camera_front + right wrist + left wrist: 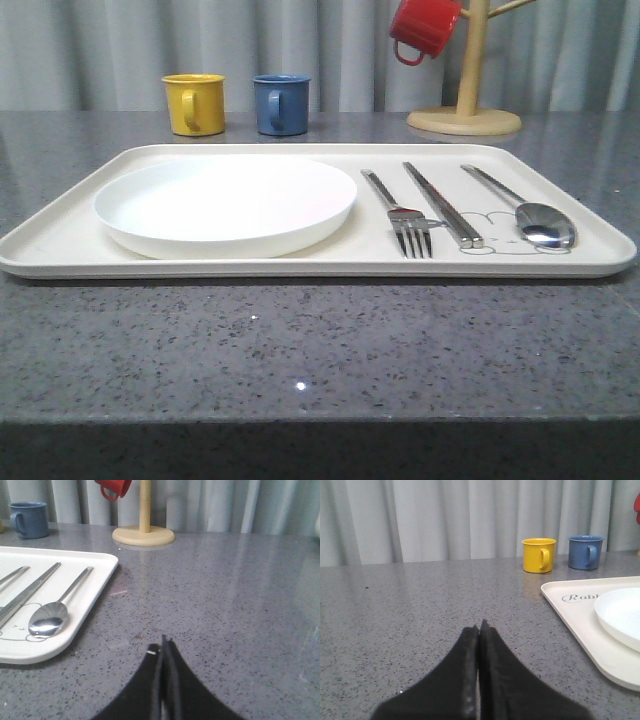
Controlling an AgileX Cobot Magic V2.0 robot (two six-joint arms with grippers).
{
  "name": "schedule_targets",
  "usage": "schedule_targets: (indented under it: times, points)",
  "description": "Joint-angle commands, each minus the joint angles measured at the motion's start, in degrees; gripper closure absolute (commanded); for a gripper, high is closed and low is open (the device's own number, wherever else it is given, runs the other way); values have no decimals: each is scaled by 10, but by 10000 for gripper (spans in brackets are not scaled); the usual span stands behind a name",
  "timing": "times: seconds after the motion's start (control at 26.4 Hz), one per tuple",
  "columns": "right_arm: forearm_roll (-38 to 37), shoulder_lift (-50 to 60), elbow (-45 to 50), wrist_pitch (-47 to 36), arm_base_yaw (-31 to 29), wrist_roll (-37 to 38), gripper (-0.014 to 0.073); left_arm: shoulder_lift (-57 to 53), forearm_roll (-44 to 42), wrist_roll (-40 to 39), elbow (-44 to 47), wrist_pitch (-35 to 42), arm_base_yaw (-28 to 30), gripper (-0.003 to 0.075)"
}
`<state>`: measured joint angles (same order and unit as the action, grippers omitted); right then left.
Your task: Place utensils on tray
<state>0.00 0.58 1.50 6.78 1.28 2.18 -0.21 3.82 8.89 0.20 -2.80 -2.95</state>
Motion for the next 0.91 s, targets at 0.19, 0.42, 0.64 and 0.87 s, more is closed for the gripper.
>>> schedule_targets:
  times: [0.19, 0.42, 0.64, 0.87]
  points:
    - [0, 11, -7, -47, -3, -4, 663, -14, 5, -1, 0, 43, -4, 739]
    - [6, 11, -7, -52, -3, -4, 663, -14, 5, -1, 0, 43, -4, 739]
    - [26, 11, -7, -53, -3, -4, 663, -14, 5, -1, 0, 43, -4, 739]
    - [26, 11, -7, -48, -3, -4, 663, -14, 5, -1, 0, 43, -4, 739]
